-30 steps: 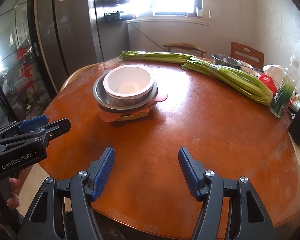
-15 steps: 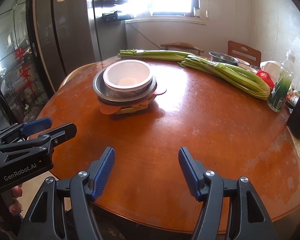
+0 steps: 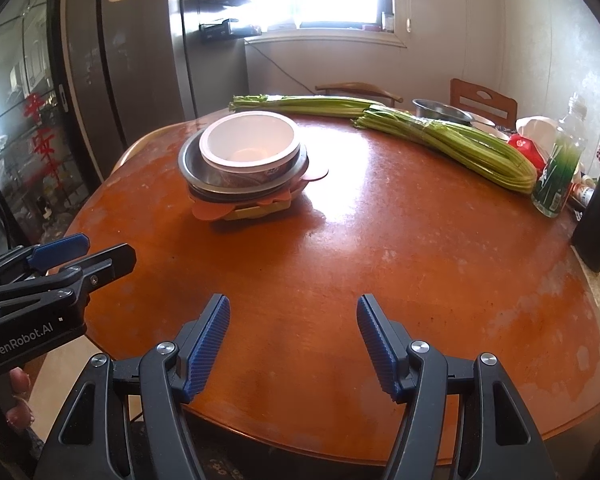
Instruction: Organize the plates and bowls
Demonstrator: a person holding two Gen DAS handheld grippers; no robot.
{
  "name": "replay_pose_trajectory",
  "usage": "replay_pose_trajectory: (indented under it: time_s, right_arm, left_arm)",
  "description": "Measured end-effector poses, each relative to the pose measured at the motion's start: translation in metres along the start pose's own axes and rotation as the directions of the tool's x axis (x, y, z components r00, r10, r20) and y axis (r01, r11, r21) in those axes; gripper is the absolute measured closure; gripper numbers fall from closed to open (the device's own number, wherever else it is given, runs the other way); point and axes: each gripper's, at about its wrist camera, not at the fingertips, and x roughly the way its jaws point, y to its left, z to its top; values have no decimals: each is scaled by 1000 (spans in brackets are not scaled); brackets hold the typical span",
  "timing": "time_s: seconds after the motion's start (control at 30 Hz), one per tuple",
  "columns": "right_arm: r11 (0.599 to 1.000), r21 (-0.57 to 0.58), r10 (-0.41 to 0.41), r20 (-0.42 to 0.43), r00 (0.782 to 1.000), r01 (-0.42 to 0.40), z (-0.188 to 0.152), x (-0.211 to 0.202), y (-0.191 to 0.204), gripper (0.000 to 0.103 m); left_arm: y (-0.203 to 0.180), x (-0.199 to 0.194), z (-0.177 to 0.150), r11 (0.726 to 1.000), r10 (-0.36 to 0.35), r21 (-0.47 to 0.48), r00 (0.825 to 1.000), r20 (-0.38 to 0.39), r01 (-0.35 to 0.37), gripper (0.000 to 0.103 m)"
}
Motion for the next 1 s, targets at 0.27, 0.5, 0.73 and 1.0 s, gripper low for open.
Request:
replay_pose_trajectory:
  time_s: [0.27, 0.5, 0.73, 1.0]
  right_arm:
    - [1000, 4, -7, 0, 1000, 7, -2, 0, -1, 35]
    - [1000, 2, -7, -3, 1000, 7, -3, 0, -1, 35]
    - [1000, 11, -7, -4, 1000, 7, -2, 2, -5, 35]
    - [999, 43, -5, -17, 1000, 6, 9, 12, -27, 35]
  left_arm:
    - [-1, 1, 0, 1000, 8, 2, 1000, -5, -8, 37]
    - [-2, 2, -1, 1000, 16, 8, 1000, -9, -16, 37]
    - [0, 5, 0, 1000, 26, 11, 1000, -15, -26, 37]
    - [4, 18, 11, 999, 44, 7, 998, -38, -43, 37]
